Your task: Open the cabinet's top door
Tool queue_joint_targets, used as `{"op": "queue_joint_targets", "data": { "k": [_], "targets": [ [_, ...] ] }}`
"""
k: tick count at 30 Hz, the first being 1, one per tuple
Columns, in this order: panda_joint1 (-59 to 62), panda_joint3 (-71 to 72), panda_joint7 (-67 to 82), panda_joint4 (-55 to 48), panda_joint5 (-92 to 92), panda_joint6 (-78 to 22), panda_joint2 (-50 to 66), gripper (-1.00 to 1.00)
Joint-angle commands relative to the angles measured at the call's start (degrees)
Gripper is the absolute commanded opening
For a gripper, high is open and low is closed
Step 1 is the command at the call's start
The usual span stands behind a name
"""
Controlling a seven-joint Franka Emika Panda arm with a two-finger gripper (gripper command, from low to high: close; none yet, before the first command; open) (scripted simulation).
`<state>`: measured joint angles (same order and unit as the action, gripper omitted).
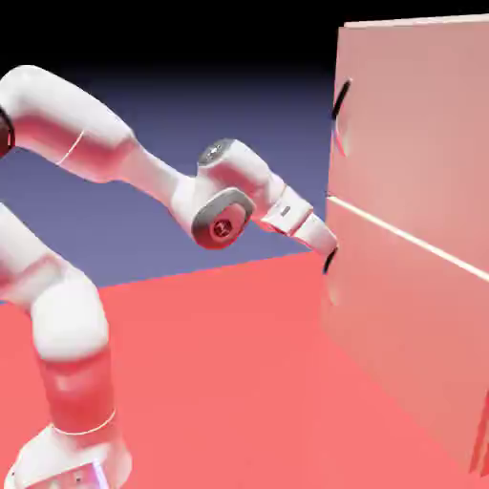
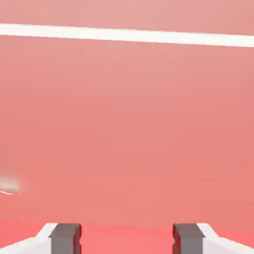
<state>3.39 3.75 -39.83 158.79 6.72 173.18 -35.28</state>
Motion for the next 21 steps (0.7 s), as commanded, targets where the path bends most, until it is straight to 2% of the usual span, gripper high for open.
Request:
{"op": "queue_joint_targets", "data": {
  "k": [1, 21],
  "targets": [
    [1.5, 1.4, 1.0, -0.8, 2.5, -0.3, -1.0, 0.0],
    [31.8, 29.2, 20.5, -17.2, 52.3, -6.4, -20.4, 0.0]
  ]
}}
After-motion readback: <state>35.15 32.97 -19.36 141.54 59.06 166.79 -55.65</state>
